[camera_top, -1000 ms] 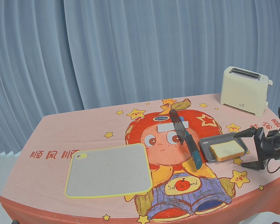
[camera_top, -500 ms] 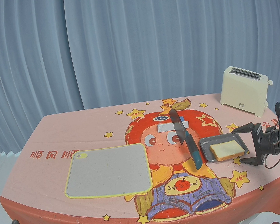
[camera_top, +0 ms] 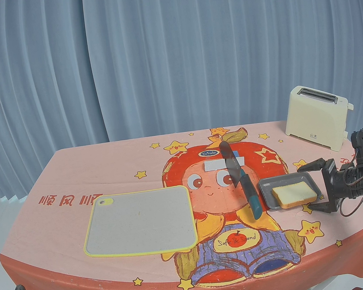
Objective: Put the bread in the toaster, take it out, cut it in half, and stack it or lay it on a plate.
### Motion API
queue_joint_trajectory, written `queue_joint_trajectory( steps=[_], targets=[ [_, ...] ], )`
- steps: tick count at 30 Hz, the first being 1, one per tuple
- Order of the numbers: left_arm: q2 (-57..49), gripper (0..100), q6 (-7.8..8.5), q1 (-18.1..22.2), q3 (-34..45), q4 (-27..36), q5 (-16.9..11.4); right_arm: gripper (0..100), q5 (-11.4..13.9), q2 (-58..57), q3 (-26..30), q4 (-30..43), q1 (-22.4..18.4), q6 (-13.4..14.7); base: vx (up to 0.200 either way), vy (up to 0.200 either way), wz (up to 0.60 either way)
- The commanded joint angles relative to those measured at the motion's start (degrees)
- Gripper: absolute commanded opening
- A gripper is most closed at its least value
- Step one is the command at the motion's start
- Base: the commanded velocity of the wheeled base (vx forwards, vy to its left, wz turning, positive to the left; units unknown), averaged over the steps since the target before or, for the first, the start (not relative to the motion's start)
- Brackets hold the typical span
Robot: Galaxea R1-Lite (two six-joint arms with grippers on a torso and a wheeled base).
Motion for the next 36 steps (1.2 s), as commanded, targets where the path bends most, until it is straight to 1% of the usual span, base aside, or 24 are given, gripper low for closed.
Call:
queue_joint_trajectory(
  steps=[1, 6, 7, 25, 36],
  targets=[
    [-0.05, 0, -0.04, 0.0, 1.01, -0.02, 0.02, 100, 0.0, 0.66, 0.04, 0.08, -0.15, 0.02, 0.0, 0.0, 0.0],
    [-0.05, 0, -0.04, 0.0, 1.01, -0.02, 0.02, 100, 0.0, 1.8, 0.21, 0.17, -0.15, -0.07, 0.0, 0.0, 0.0],
    [-0.05, 0, -0.04, 0.0, 1.01, -0.02, 0.02, 0, 0.18, 1.98, 0.3, 0.26, -0.15, -0.07, 0.0, 0.0, 0.0],
    [-0.05, 0, -0.04, 0.0, 1.01, -0.02, 0.02, 0, -0.17, 1.1, 0.39, 2.37, 0.38, 0.02, 0.0, 0.0, 0.0],
    [-0.05, 0, -0.04, 0.0, 1.01, -0.02, 0.02, 0, -0.26, -2.33, -0.67, 2.54, 0.2, 0.1, 0.0, 0.0, 0.0]
  ],
)
